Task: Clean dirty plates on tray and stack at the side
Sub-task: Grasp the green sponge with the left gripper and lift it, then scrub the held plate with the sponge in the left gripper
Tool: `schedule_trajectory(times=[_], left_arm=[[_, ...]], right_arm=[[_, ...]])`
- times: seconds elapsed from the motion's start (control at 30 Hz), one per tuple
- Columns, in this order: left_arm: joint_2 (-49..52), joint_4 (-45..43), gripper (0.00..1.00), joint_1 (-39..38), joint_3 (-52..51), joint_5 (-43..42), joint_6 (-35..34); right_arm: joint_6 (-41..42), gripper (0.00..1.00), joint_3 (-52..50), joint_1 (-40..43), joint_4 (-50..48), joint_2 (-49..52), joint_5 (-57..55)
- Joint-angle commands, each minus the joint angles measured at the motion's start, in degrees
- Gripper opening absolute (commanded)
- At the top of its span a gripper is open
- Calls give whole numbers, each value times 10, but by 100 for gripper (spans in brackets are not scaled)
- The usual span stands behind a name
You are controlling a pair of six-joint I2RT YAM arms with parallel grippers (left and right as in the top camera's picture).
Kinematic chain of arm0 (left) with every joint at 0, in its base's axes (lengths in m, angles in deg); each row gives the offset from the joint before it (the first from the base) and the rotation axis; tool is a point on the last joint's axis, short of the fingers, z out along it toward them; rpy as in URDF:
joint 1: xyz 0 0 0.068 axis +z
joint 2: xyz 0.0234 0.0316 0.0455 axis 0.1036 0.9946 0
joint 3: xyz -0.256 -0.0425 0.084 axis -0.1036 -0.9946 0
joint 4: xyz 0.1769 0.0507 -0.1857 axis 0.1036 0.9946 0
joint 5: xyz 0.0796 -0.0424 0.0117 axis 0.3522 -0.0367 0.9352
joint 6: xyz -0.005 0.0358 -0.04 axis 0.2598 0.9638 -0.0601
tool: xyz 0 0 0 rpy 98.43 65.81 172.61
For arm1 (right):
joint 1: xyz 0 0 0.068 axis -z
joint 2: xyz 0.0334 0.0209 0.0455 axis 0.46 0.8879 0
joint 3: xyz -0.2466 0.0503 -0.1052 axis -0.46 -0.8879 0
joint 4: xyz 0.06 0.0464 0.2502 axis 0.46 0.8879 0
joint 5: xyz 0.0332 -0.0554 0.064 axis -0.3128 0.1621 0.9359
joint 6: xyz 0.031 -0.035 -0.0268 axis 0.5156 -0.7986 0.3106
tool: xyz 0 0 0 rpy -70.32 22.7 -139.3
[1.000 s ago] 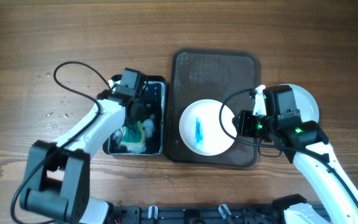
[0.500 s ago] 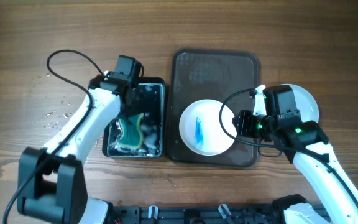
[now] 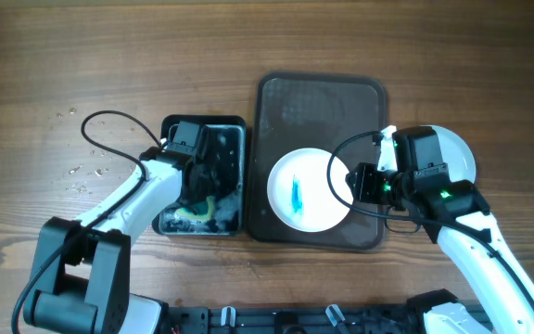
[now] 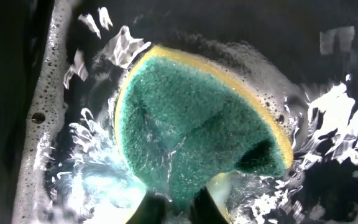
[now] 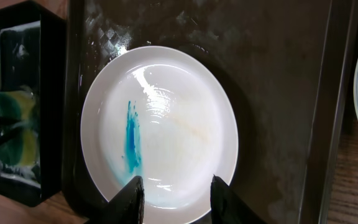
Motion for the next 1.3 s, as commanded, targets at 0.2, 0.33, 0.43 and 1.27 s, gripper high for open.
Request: schedule_trajectory(times=[0.2,0.33,0.43,1.27], left_arm=[[-7,200,4,-19,256,-65,36],[-7,217,4,-67,334,-118,43],[0,187,4,-116,332,-125,31],[299,154,4,-249,329,281,-116]], right_arm=[[63,39,9,0,-2,9,-105],[39,30,8,0,-2,61,-96],[-15,39,8,0,-10,134,-54],[38,4,8,0,-100,297,-64]])
